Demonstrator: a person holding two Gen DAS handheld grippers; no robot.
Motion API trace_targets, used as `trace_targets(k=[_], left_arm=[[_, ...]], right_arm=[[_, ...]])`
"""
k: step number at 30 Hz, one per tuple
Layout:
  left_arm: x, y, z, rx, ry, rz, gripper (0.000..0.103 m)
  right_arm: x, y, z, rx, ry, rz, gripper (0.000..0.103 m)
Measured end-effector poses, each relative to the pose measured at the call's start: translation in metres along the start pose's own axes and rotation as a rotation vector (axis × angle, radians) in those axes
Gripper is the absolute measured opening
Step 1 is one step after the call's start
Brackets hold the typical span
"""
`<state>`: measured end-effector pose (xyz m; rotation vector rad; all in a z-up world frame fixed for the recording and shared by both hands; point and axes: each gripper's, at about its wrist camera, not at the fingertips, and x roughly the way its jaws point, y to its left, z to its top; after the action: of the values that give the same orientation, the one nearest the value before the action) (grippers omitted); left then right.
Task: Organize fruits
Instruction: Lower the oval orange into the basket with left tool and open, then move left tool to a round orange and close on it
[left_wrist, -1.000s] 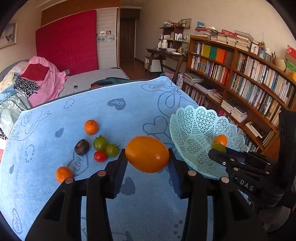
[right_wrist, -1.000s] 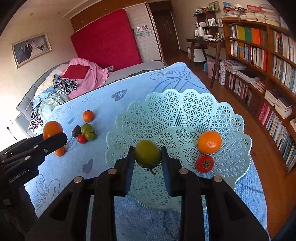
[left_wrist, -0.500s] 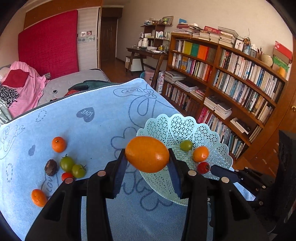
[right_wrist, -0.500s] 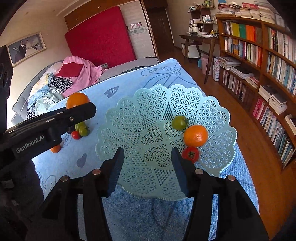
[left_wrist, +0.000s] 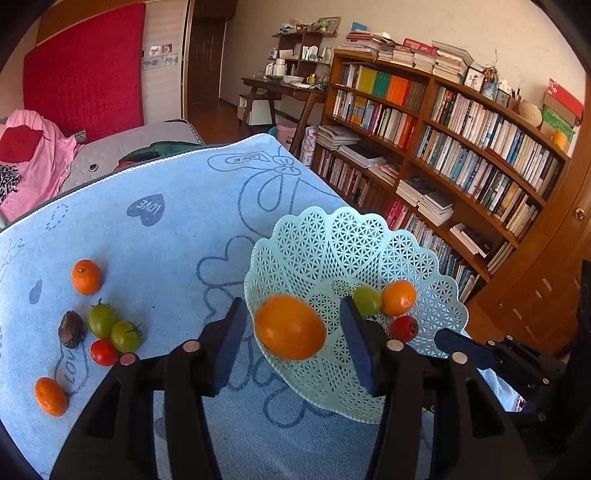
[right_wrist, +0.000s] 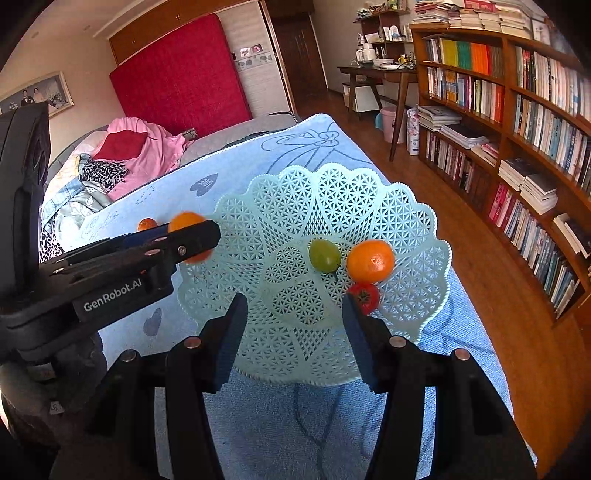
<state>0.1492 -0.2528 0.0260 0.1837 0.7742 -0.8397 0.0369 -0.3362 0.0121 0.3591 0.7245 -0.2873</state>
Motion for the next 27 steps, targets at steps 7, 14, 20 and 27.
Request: trace_targets(k=[7, 14, 20, 27], left_arm=[[-0.018, 0.013, -0.001, -0.015, -0.035, 0.001, 0.069], [-0.031, 0.028, -0.007, -0.031, -0.054, 0.046, 0.078], [-0.046, 0.041, -0.013, -0.035, -0.074, 0.101, 0.085], [-0.060, 0.071, -0.027, -0.061, -0.071, 0.191, 0.091]], right_arm=[[-0.001, 0.005, 0.001, 0.007, -0.016, -0.019, 0.060], [0.002, 0.003, 0.002, 0.014, -0.009, -0.039, 0.061], [0.001, 0.012, 0.004, 0.009, -0.020, -0.034, 0.061], [0.003, 0.038, 0.006, -0.029, -0.025, 0.000, 0.061]])
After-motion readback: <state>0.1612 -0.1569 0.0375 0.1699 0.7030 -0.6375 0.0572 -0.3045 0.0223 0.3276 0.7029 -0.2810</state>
